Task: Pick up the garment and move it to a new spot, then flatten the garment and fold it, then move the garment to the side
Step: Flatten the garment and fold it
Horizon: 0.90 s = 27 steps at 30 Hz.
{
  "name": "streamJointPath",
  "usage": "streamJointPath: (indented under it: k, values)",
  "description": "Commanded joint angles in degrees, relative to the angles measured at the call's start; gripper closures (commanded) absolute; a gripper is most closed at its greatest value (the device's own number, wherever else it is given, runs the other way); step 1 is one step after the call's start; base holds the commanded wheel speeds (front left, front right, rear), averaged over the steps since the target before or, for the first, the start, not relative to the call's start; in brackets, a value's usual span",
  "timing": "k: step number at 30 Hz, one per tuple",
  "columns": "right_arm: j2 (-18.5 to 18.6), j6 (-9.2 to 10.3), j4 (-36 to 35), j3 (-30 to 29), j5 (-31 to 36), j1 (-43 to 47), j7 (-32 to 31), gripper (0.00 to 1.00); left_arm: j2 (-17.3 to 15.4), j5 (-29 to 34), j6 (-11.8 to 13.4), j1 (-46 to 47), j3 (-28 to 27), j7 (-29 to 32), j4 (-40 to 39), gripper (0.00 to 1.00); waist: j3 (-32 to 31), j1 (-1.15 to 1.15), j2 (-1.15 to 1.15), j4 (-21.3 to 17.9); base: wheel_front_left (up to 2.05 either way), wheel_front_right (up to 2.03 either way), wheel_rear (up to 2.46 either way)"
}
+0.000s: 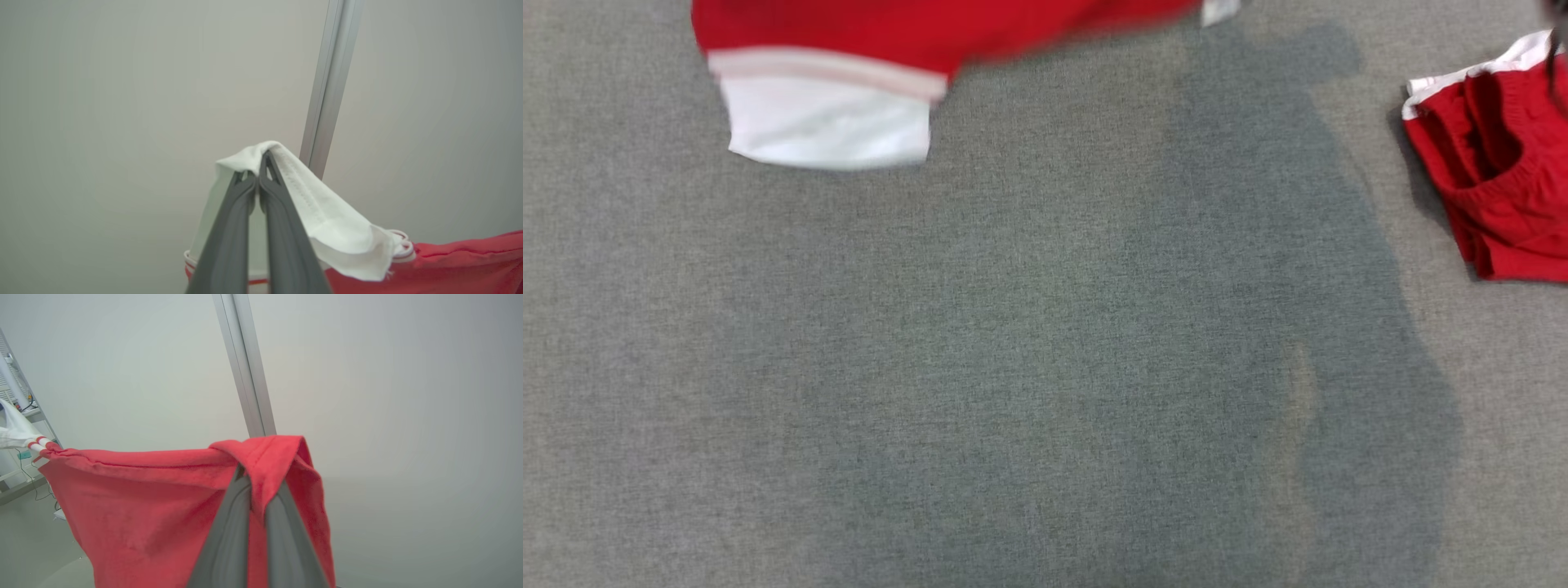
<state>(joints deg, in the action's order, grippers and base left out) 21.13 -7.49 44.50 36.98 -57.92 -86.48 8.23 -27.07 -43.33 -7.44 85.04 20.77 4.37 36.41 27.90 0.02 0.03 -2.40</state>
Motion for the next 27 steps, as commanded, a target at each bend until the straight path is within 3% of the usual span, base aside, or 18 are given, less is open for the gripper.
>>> streamJointPath:
  k: [1,8,15,21,25,27]
  values:
    - [0.03,-0.01,0.8,0.24,-0.43,-2.1,0.58,1.0,0.58,0.6,-0.07,2.59,0.01,-0.61,0.97,1.0,0.51,-0.02,-0.03,0.24,0.0,0.0,0.0]
    - [0.73,-0.01,4.13,1.85,-3.29,-9.74,3.01,1.0,3.65,1.07,-0.07,12.51,2.53,-3.3,7.69,1.0,1.22,-0.02,-0.03,0.99,0.0,0.0,0.0]
    - [2.38,-0.01,5.25,6.83,-6.23,-4.59,2.66,1.0,2.98,-1.98,-0.07,8.69,10.6,-3.7,8.42,1.0,-0.45,-0.02,-0.03,2.33,0.0,0.0,0.0]
    - [5.16,-0.01,2.35,14.16,-9.66,5.31,-0.44,1.0,-2.01,-7.66,-0.06,-0.59,21.66,1.57,2.89,1.0,-4.6,-0.02,-0.03,3.31,0.0,0.0,0.0]
    - [7.13,-0.01,-0.36,18.96,-12.94,12.22,-3.31,1.0,-5.75,-14.59,-0.06,-7.88,26.62,5.62,-1.8,1.0,-8.8,-0.02,-0.03,3.6,0.0,0.0,0.0]
    - [8.06,-0.01,-3.1,21.67,-14.84,15.74,-5.41,1.0,-7.61,-18.88,-0.06,-11.83,29.44,10.39,-4.41,1.0,-11.27,-0.02,-0.03,3.6,0.0,0.0,0.0]
